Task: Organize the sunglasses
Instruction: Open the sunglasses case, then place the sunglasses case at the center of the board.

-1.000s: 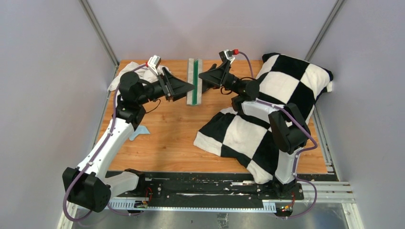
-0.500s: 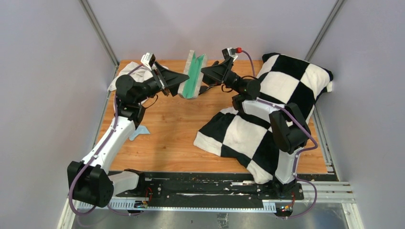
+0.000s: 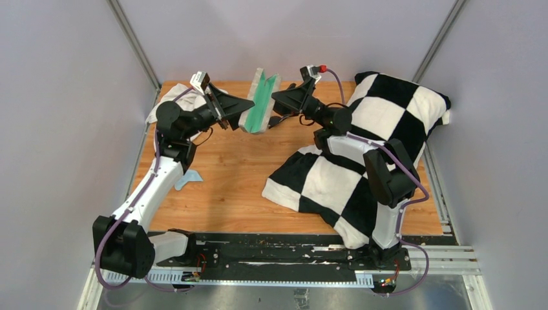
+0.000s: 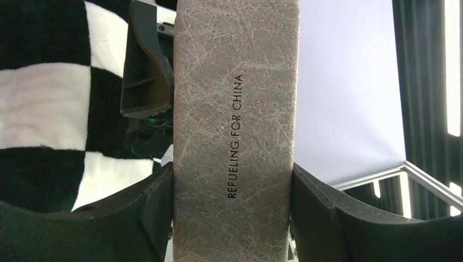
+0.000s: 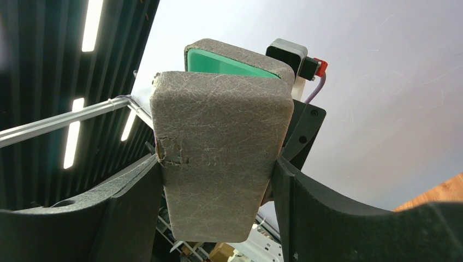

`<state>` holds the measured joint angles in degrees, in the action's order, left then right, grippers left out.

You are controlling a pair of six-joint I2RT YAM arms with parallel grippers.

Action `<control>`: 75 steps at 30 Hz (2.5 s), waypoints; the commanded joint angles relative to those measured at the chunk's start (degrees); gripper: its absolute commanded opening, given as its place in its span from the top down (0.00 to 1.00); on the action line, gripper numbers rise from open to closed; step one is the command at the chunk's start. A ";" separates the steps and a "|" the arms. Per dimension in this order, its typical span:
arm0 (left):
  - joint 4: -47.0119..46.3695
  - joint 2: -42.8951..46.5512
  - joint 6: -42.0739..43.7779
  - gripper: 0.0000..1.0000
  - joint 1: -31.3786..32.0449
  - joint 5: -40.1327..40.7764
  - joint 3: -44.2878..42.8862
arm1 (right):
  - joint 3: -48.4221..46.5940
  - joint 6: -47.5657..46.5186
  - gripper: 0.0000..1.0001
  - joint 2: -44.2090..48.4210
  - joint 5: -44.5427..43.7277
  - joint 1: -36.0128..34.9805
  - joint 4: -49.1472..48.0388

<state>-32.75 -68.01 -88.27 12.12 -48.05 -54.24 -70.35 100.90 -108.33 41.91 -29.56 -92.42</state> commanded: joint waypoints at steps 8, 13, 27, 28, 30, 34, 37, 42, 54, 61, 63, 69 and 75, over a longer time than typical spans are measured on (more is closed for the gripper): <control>-21.77 2.31 -5.45 1.00 -2.89 4.93 -3.65 | 5.12 -5.93 0.51 -5.22 12.66 0.38 1.02; -25.90 1.63 -8.67 1.00 -2.89 5.16 -3.16 | 4.51 -6.73 0.52 -5.32 12.95 0.43 0.97; -31.90 1.04 -14.81 1.00 -3.14 6.61 -2.55 | -1.00 -10.90 0.56 -5.81 21.65 0.32 1.02; -31.94 0.91 -15.13 1.00 -3.15 6.66 -2.74 | -1.35 -11.17 0.56 -5.94 22.21 0.36 1.08; -31.81 0.86 -15.69 1.00 -3.28 6.75 -3.28 | -2.29 -11.61 0.56 -6.50 23.66 0.34 1.02; -31.13 0.81 -16.57 1.00 -3.41 6.74 -4.60 | -4.13 -12.03 0.54 -7.92 25.60 0.84 1.02; -28.45 1.60 -15.12 1.00 -3.42 6.54 -5.44 | -5.02 -11.51 0.46 -9.03 25.13 1.51 1.02; -13.60 4.87 -4.60 1.00 -3.65 5.33 -6.58 | -4.05 -11.14 0.24 -8.28 24.71 2.33 1.02; 36.59 9.70 31.70 1.00 -8.29 16.11 -9.02 | 16.12 -33.79 0.23 7.98 26.23 8.51 33.28; 33.50 4.16 44.52 1.00 -8.35 14.43 -1.36 | 3.25 -86.15 0.25 19.65 -1.15 4.29 110.08; 33.14 0.55 48.57 1.00 -8.39 12.09 -0.45 | 3.15 -87.27 0.25 20.78 -5.54 3.89 112.60; 46.84 -10.74 65.40 1.00 -8.54 7.55 -6.80 | 1.16 -84.56 0.25 18.84 -12.02 1.53 112.56; 37.30 -18.05 64.83 1.00 -8.67 9.17 -3.75 | -0.14 -81.88 0.26 13.49 -21.07 -2.87 111.08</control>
<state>11.14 -82.87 -26.44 3.92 -36.82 -58.22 -69.21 18.52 -92.38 28.47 -29.76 16.32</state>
